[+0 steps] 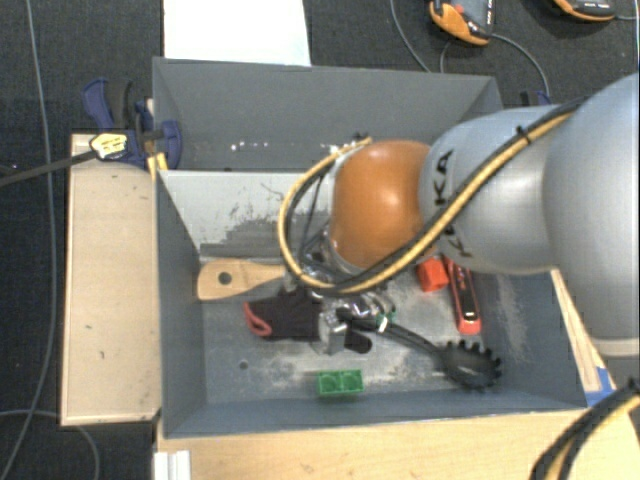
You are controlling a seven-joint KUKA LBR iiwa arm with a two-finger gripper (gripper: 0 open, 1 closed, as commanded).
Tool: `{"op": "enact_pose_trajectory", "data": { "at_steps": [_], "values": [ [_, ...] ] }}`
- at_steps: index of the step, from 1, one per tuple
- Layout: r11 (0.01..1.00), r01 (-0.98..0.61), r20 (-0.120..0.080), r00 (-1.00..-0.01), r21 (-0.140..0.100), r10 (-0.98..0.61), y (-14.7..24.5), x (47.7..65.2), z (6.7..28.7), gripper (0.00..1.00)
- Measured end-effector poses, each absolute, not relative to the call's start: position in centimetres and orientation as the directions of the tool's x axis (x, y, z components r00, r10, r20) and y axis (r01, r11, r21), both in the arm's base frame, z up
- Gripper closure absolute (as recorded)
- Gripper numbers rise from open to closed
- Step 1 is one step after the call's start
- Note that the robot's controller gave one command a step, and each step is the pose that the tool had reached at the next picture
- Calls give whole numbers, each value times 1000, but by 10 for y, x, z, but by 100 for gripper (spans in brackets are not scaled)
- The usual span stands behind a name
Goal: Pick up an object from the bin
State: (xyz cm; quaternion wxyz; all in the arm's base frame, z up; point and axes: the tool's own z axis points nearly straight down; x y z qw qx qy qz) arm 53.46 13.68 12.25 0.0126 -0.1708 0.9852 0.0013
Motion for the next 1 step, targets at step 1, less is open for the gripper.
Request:
{"op": "enact_pose_trajectory", "data": {
  "at_steps": [1],
  "values": [
    [945, -326, -18, -945, 0, -326, 134, 532, 98, 0]
  ]
}}
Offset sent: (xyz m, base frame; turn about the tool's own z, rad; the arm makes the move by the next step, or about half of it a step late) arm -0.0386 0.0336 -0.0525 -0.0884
